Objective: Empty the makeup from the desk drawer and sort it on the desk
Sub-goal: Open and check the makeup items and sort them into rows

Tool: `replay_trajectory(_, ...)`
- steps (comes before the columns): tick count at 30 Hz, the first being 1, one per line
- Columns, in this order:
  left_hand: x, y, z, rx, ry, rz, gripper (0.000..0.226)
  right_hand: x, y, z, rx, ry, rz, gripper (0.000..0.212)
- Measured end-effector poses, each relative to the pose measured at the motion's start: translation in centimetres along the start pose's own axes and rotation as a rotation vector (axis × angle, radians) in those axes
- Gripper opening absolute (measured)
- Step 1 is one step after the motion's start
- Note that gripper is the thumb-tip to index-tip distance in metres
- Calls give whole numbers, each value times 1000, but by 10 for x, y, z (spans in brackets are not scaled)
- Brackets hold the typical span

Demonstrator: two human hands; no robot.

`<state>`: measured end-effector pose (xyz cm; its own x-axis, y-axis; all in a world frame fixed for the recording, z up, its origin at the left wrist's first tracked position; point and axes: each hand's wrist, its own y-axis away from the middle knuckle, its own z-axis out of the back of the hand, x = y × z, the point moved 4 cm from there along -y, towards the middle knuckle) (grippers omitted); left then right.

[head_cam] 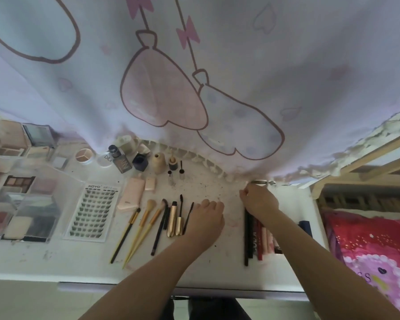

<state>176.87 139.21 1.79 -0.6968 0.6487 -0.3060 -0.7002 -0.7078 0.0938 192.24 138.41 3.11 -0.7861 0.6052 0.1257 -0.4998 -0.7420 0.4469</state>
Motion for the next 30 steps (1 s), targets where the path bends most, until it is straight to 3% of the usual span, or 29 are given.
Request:
replay_trajectory(3, -25, -13, -17, 120, 37, 24, 25, -4, -7, -4, 24, 188, -25, 49)
replay_trajectory(9, -37, -22, -32, 169, 48, 121, 30, 6, -10, -10, 0, 120, 1, 39)
replay_trajectory(12, -29, -20, -26, 207, 147, 201, 36, 17, -6, -7, -19, -21, 69, 31)
replay_trajectory(17, -8, -1, -1, 217, 517, 312, 27, 27, 5, 4, 31, -404, 169, 24)
replay_trajectory(21, 1, 7, 26, 263, 516, 235, 30, 31, 12, -2, 62, -562, 126, 24)
replay_trajectory(24, 6, 24, 25, 427, 445, 162, 31, 19, 9, 3, 2, -840, -49, 22)
replay_trajectory(26, 12, 47, 9, 497, 496, 211, 30, 6, 6, 21, -48, -908, -98, 17)
replay_trajectory(30, 27, 51, 2, 335, 467, 378, 29, 4, 18, 22, 97, -900, -81, 6)
